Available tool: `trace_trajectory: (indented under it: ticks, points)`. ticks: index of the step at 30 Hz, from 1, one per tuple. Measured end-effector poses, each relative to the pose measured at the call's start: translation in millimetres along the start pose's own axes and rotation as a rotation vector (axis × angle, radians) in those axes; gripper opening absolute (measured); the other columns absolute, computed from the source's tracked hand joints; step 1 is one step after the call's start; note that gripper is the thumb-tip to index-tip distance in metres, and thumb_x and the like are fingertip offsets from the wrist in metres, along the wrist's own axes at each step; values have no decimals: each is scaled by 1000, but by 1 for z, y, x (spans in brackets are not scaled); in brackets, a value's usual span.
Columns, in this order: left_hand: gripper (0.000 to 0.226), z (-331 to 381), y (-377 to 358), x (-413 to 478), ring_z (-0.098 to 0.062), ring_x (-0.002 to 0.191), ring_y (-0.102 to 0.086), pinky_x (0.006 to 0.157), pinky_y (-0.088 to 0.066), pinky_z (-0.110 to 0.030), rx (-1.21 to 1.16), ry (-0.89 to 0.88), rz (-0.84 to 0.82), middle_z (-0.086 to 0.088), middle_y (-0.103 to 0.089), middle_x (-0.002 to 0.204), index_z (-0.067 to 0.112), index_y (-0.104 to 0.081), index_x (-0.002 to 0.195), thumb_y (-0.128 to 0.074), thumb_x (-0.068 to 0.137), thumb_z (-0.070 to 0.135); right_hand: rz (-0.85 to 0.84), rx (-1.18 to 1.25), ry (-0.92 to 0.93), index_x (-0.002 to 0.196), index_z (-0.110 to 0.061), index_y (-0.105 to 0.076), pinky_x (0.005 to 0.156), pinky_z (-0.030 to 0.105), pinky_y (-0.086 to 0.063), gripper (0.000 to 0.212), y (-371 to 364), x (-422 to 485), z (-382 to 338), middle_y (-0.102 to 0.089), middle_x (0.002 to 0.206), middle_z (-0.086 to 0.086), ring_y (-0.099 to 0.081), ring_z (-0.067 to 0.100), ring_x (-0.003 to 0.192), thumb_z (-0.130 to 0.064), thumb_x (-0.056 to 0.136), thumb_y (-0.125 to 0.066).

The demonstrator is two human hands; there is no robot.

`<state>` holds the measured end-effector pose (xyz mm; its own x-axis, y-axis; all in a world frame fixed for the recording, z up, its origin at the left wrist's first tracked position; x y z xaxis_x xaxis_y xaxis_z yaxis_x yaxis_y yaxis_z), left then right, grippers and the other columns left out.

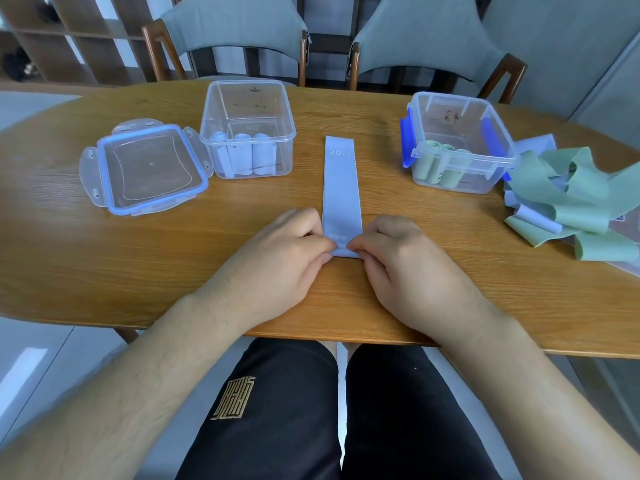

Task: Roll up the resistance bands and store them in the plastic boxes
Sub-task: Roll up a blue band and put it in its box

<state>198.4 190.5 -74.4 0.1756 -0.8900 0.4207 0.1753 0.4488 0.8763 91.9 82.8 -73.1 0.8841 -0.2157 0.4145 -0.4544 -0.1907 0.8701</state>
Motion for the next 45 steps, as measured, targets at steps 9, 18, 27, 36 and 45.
trace_trajectory:
  ticks: [9,18,27,36,45]
  points:
    - [15,-3,-3,5,-17,112,-54,94,-47,-38,-11,-15,0,3,-61,118,13,-72,104,-57,98,13,8,16,-7,99,-11,-73,83,32,-49,12,-1,3,3,-63,96,1,-58,21,96,-9,92,-64]
    - [24,-9,-2,6,-12,105,-62,95,-46,-36,-14,32,-83,11,-64,108,23,-67,115,-47,102,25,-43,35,8,102,-14,-72,86,27,-47,14,2,7,5,-67,97,-2,-60,18,97,-9,94,-62]
    - [22,-12,-2,14,-7,92,-59,85,-51,-32,-62,48,-73,12,-61,104,18,-73,105,-52,100,22,-4,47,-18,102,-10,-74,83,28,-46,17,-4,12,10,-63,99,2,-57,20,98,-5,94,-60]
    - [25,-15,-6,15,-14,114,-60,99,-47,-40,-5,16,-78,4,-65,111,20,-73,114,-53,100,20,-30,60,3,104,-13,-72,86,22,-43,17,-3,13,11,-65,98,0,-59,17,95,-9,92,-61]
    - [35,-16,-6,17,-17,93,-63,83,-50,-40,21,-3,-95,7,-57,105,17,-73,112,-42,102,29,-15,76,4,104,-13,-75,83,25,-44,15,-4,18,17,-63,96,-1,-57,18,95,-11,93,-64]
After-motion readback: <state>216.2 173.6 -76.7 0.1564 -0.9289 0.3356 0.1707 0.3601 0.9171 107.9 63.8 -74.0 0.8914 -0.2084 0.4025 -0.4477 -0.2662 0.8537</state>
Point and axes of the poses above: each hand's wrist, its own x-axis towards the middle knuckle, its own y-axis out of the back of the hand, z = x × y, the point moved 6 cm from there along x, towards the middle knuckle
